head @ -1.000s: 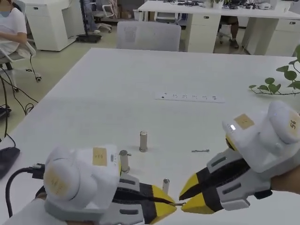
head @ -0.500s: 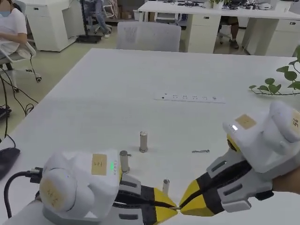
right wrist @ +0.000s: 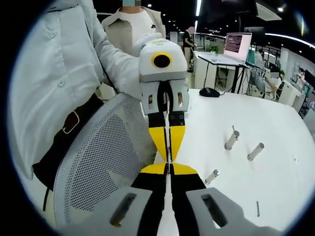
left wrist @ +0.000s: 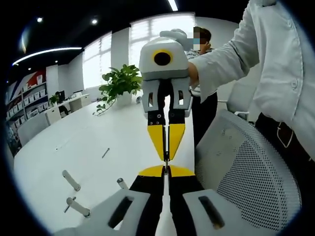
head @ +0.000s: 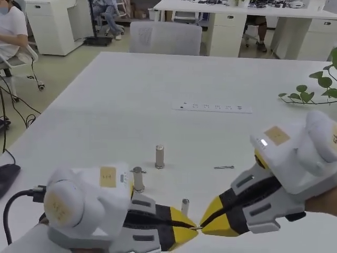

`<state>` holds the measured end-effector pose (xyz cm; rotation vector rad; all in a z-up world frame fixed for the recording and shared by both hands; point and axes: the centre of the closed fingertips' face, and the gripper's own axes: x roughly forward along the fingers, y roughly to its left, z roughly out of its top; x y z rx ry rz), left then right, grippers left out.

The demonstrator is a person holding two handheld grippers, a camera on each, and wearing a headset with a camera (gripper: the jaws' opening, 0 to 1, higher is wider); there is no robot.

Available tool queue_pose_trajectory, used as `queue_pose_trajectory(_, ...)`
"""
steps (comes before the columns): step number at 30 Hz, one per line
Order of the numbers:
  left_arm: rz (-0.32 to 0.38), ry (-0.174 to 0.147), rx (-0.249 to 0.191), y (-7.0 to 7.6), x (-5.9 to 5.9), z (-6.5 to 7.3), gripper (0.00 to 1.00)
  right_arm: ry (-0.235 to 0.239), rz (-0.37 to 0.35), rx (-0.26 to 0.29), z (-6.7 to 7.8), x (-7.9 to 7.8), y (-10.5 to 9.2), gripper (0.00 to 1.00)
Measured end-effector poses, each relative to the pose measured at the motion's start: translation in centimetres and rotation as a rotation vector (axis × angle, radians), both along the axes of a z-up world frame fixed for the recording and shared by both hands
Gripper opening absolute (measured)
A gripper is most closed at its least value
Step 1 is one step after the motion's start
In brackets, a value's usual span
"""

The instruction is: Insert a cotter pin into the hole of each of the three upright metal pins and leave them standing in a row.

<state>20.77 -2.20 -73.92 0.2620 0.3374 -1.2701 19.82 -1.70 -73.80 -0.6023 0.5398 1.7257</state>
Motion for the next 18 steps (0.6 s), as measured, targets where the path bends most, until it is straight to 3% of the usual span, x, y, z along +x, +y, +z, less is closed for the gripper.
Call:
queue_pose_trajectory(3, 0.026, 0.020, -0.007, 0.3, 0.5, -0.3, 0.05, -0.017, -0.005, -0.003, 0.0, 0.3, -0.1, 0.04)
queue_pose_trajectory(10, 0.068, 0.035, 0.004, 1.3, 1.5, -1.6, 0.10, -0.038, -0.050, 0.001, -0.2, 1.3, -0.8, 0.04)
queue_pose_trajectory(16, 0.101, 0.057, 0.051, 2.5, 3.0, -3.7, 0.16, -0.049, -0.087, -0.014, -0.8, 2.1, -1.8, 0.04)
queue_pose_trajectory(18, 0.114, 0.051, 0.068, 3.2, 3.7, -4.6, 0.16, -0.051, -0.095, -0.016, -0.9, 2.1, -2.0, 0.04)
